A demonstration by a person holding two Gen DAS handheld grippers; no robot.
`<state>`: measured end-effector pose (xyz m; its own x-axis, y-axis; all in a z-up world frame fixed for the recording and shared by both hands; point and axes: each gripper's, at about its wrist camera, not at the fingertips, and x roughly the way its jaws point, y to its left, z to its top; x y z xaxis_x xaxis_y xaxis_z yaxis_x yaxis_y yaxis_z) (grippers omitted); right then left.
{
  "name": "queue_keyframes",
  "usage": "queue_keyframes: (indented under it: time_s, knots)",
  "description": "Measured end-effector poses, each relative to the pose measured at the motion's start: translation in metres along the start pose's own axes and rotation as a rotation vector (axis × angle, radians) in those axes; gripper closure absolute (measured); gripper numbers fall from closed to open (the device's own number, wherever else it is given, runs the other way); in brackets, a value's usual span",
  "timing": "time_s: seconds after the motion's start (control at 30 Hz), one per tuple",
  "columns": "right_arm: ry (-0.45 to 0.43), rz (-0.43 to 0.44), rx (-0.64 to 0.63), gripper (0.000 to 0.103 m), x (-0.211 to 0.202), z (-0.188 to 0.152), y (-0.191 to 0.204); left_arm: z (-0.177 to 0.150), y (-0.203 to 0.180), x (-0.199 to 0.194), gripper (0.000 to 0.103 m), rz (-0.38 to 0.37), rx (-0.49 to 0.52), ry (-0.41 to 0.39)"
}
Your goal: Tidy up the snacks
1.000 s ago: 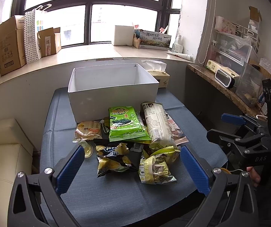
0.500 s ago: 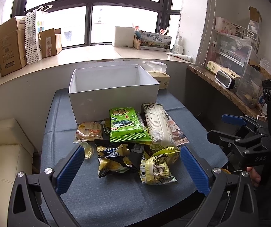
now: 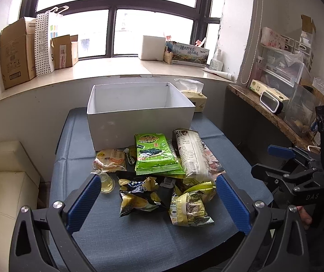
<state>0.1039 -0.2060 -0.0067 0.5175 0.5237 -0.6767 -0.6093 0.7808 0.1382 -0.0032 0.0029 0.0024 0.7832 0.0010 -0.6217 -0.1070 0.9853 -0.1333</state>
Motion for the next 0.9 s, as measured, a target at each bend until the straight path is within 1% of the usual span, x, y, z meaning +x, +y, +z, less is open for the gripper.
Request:
queue_keyframes:
  time_s: [0.1,0.17,0.27,0.37,0.47,0.63,0.77,0.87,0.9]
  knots:
    - [0.001,0.000,0.002,0.000,0.000,0.000,0.000,-0.001,0.002,-0.001,0.000,-0.005,0.011,-0.018]
    - [0.001,-0.001,0.002,0.000,0.000,0.000,-0.001,0.000,0.003,0.000,0.000,-0.013,0.003,-0.008]
    - [0.002,-0.002,0.004,0.000,0.001,-0.001,-0.001,0.002,0.004,0.003,0.000,-0.006,-0.005,-0.002]
    - [0.004,-0.002,0.008,0.000,0.002,-0.001,-0.002,0.009,0.005,0.017,0.000,-0.019,-0.018,0.039]
    - [0.009,-0.003,0.011,0.000,0.004,-0.003,-0.003,0.021,0.005,0.044,0.000,-0.041,-0.036,0.102]
    - [0.018,-0.012,0.015,0.000,0.006,-0.006,-0.006,0.039,0.004,0.103,0.000,-0.020,-0.059,0.195]
    - [0.025,-0.017,0.035,0.000,0.008,-0.008,-0.013,0.049,0.003,0.152,0.000,0.030,-0.051,0.268]
    - [0.028,-0.018,0.051,0.000,0.008,-0.010,-0.017,0.050,0.002,0.186,0.000,0.078,-0.040,0.335]
    - [0.029,-0.019,0.056,0.000,0.009,-0.011,-0.019,0.049,0.003,0.197,0.000,0.082,-0.048,0.359]
